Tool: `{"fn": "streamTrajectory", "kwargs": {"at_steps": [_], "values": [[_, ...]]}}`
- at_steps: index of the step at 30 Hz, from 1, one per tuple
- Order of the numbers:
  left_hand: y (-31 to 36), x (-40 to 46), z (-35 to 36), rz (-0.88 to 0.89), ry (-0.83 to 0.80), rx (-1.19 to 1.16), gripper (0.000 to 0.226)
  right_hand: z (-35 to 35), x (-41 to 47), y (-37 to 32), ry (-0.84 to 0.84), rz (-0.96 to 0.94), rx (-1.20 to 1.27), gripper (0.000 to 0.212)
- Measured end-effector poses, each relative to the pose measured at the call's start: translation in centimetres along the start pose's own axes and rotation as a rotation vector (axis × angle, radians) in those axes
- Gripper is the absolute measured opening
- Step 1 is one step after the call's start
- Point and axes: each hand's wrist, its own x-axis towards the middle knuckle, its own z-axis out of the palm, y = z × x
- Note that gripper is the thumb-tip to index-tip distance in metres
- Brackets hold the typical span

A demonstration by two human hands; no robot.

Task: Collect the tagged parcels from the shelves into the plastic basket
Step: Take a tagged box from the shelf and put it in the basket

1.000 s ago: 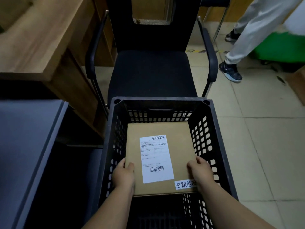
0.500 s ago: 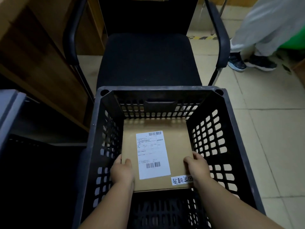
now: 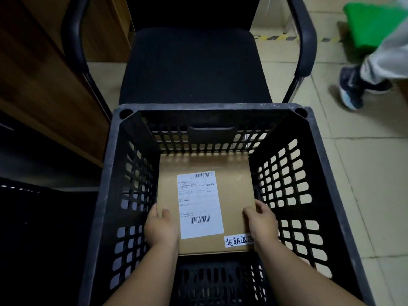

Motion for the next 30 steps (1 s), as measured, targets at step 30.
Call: {"fn": "streamTrajectory", "kwargs": {"at_steps": [30], "values": [[6.4, -4.9, -2.9, 0.497, 0.019, 0.534, 0.046, -1.5, -5.4, -6.3, 0.058, -0.523, -0.661, 0.051]]}}
